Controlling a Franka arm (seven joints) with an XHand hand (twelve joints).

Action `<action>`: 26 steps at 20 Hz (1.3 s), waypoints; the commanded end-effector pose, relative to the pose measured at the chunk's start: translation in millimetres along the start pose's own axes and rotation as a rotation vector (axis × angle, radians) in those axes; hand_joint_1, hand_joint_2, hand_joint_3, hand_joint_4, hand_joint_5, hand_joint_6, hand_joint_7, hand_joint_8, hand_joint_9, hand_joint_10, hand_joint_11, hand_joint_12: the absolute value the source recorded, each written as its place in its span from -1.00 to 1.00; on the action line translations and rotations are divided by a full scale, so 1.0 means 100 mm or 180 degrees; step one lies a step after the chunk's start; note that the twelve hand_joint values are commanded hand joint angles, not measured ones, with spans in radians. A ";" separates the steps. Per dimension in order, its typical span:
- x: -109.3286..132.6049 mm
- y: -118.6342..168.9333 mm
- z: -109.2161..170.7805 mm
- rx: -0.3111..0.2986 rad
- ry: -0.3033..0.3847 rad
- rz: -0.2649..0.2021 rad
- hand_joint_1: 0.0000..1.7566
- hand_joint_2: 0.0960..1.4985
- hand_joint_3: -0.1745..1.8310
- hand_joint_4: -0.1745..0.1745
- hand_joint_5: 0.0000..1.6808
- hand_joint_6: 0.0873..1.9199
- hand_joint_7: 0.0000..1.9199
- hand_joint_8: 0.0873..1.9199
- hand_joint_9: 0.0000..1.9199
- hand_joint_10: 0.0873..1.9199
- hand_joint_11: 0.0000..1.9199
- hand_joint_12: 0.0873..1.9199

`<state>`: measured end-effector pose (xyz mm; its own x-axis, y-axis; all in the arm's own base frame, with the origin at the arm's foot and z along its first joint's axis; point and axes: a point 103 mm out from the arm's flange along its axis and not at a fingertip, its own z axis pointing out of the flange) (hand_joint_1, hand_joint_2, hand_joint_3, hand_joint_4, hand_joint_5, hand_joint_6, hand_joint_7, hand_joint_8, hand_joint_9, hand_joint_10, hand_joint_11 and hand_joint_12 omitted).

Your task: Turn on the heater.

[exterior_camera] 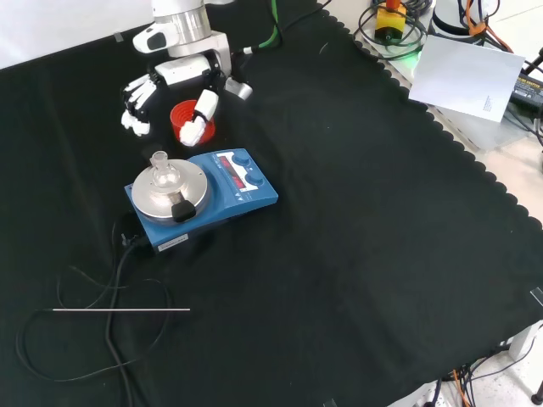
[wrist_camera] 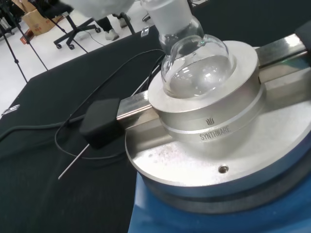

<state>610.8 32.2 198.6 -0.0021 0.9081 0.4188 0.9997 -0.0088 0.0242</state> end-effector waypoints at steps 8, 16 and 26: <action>-0.04 -0.58 -0.39 0.0072 -0.0139 0.0010 -0.15 -0.09 -0.35 -0.32 -0.47 -0.58 -0.66 -0.37 -0.49 -0.34 -0.87 0.37; 0.00 -1.26 -0.59 0.0297 -0.0544 0.0041 -0.02 -0.13 -0.24 -0.34 -0.49 -0.72 -0.10 -0.32 0.05 -0.46 -0.31 0.25; -0.01 -1.73 -0.53 0.0742 -0.0715 0.0063 0.06 -0.14 -0.20 -0.40 -0.49 -0.81 0.00 -0.23 0.28 -0.49 0.09 0.03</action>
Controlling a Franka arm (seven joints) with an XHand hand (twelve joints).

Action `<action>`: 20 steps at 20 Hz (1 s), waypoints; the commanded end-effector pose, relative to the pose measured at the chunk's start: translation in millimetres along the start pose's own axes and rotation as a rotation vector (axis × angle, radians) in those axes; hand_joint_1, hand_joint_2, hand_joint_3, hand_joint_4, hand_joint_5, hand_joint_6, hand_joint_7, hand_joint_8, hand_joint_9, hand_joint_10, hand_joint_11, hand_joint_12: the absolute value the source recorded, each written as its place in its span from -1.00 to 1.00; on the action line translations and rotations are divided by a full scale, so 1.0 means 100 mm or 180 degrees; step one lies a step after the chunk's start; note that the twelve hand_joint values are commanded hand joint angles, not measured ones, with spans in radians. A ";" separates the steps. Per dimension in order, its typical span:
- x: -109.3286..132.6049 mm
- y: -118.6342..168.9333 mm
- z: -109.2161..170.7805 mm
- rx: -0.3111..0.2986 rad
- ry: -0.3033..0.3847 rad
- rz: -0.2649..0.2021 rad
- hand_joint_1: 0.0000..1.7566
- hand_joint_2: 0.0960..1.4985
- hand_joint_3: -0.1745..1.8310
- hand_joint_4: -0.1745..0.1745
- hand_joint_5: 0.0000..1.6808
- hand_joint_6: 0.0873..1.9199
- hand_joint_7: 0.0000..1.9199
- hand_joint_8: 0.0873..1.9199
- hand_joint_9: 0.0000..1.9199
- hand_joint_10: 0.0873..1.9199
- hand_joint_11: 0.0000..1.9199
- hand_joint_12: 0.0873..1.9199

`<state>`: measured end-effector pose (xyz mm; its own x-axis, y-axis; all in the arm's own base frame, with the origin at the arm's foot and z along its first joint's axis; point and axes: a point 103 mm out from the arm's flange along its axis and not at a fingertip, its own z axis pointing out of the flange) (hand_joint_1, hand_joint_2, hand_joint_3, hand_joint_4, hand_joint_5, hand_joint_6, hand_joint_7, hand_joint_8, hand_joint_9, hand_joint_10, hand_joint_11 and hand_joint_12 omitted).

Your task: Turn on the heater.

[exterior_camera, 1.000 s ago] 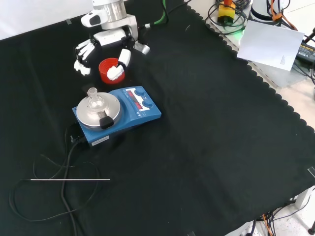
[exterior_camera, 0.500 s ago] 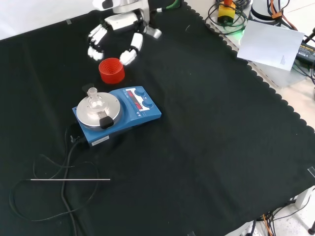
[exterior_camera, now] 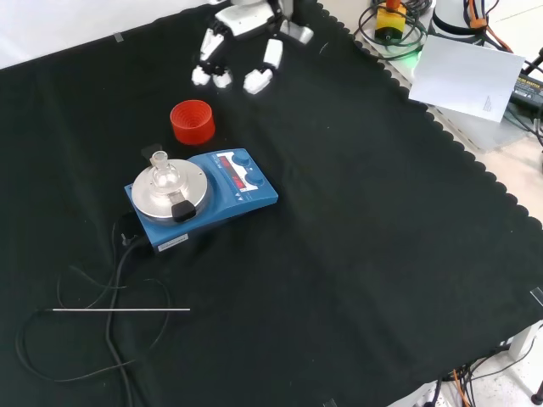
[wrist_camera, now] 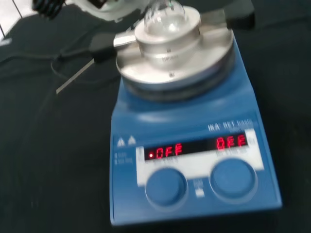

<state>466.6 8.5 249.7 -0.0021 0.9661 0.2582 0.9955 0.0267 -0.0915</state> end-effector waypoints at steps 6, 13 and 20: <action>0.05 -0.39 0.28 0.0553 -0.0250 -0.0001 0.15 -0.11 -0.20 -0.49 -0.49 -0.93 0.15 -0.20 0.51 -0.61 0.53 -0.28; 0.08 -0.37 0.41 0.1028 -0.0446 -0.0044 0.22 -0.10 -0.21 -0.43 -0.53 -1.00 0.58 0.33 0.85 0.17 0.99 0.43; 0.13 -0.32 0.50 0.1333 -0.0588 -0.0099 0.51 -0.08 -0.04 -0.32 -0.50 -1.00 0.72 0.66 0.94 0.55 1.00 0.88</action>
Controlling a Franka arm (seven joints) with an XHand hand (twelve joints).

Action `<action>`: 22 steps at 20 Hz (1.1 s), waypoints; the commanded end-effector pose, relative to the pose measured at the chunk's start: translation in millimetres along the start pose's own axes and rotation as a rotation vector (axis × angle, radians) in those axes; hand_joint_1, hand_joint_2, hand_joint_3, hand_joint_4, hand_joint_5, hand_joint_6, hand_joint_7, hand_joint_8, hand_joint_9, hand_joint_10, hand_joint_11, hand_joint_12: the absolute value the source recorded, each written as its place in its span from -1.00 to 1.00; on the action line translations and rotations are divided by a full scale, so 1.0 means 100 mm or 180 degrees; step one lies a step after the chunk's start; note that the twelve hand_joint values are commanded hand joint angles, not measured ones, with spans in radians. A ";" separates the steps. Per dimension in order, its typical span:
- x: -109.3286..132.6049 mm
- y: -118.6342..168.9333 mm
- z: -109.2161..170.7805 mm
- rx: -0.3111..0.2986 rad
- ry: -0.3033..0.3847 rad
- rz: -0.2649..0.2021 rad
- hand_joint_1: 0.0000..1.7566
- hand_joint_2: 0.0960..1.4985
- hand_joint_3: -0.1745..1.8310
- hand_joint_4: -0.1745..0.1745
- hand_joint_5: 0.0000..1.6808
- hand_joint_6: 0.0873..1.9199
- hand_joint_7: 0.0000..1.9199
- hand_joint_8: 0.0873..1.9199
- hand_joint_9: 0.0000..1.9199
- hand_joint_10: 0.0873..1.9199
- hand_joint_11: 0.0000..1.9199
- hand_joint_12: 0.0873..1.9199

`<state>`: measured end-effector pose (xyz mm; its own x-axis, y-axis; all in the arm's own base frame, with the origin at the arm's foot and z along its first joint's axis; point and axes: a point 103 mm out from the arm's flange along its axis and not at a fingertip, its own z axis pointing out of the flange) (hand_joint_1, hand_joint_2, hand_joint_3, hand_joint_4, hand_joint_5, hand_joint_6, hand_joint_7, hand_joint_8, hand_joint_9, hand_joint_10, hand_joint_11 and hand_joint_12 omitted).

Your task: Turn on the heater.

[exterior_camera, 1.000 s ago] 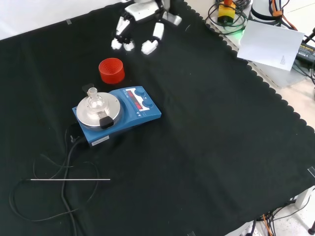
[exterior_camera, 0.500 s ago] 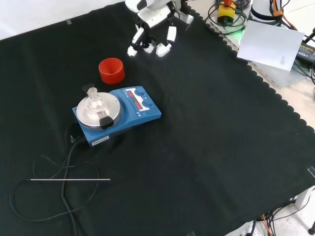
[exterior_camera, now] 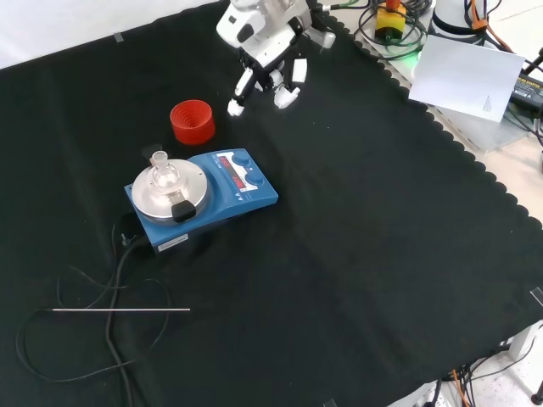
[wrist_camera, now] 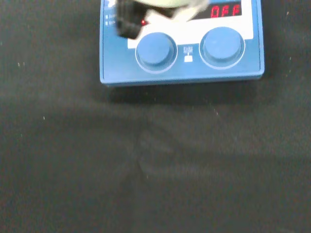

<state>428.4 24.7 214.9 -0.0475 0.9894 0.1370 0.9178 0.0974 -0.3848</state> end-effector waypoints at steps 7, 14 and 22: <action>0.15 0.19 0.14 0.0799 -0.0328 -0.0131 0.63 -0.17 0.18 -0.28 -0.48 -1.00 0.79 0.77 0.99 0.75 1.00 1.00; 0.18 0.30 0.20 0.1038 -0.0459 -0.0142 0.64 -0.19 0.22 -0.24 -0.54 -1.00 0.80 0.79 0.99 0.77 1.00 1.00; 0.16 0.37 0.31 0.1174 -0.0518 -0.0146 0.64 -0.20 0.23 -0.20 -0.56 -1.00 0.80 0.79 0.99 0.78 1.00 1.00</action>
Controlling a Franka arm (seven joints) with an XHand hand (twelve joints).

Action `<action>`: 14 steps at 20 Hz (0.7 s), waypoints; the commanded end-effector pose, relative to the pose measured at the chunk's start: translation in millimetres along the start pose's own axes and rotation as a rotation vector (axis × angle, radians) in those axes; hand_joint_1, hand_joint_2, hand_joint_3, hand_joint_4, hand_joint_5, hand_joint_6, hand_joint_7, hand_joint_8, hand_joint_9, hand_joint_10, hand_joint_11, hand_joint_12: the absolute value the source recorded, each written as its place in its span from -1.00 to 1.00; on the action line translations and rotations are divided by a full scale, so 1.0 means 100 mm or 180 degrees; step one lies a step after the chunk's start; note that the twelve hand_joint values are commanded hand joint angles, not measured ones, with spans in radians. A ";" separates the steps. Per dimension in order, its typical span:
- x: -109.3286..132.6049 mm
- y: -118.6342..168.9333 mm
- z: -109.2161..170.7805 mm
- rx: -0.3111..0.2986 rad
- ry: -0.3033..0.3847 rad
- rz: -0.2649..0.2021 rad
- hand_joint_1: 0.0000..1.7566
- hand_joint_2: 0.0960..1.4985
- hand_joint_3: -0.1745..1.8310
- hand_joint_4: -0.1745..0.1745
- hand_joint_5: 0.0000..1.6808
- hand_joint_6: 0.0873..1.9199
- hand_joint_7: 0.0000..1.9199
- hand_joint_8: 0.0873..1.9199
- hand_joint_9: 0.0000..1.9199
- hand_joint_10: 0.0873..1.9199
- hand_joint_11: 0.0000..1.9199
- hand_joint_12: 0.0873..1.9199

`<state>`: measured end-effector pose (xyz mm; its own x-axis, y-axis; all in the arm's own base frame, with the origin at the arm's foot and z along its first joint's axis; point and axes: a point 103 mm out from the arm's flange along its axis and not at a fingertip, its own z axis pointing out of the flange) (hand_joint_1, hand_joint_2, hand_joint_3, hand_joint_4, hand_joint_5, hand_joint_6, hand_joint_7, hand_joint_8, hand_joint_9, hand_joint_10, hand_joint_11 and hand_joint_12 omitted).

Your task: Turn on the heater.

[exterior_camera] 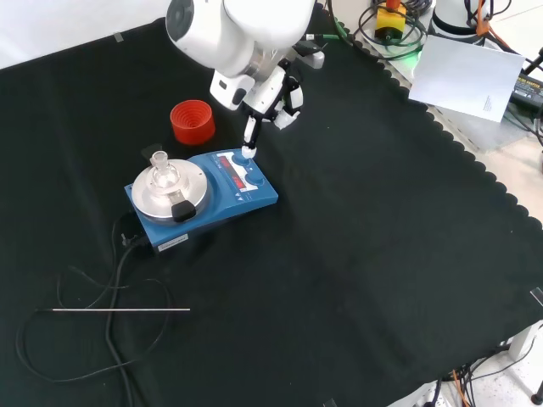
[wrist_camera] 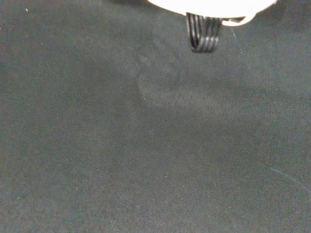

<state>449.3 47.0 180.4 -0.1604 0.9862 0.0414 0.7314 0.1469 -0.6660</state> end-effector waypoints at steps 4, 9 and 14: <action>0.02 0.08 0.08 0.0138 -0.0078 -0.0021 0.64 -0.20 0.24 -0.19 -0.57 -1.00 0.80 0.79 0.99 0.78 1.00 1.00; 0.03 0.12 0.14 0.0220 -0.0109 -0.0024 0.64 -0.20 0.24 -0.19 -0.57 -1.00 0.80 0.79 0.99 0.78 1.00 1.00; 0.04 0.15 0.16 0.0241 -0.0116 -0.0033 0.65 -0.20 0.25 -0.18 -0.57 -1.00 0.80 0.80 0.99 0.78 1.00 1.00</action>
<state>449.3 51.1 160.7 -0.1897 0.9816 0.0232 0.6814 0.1486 -0.7167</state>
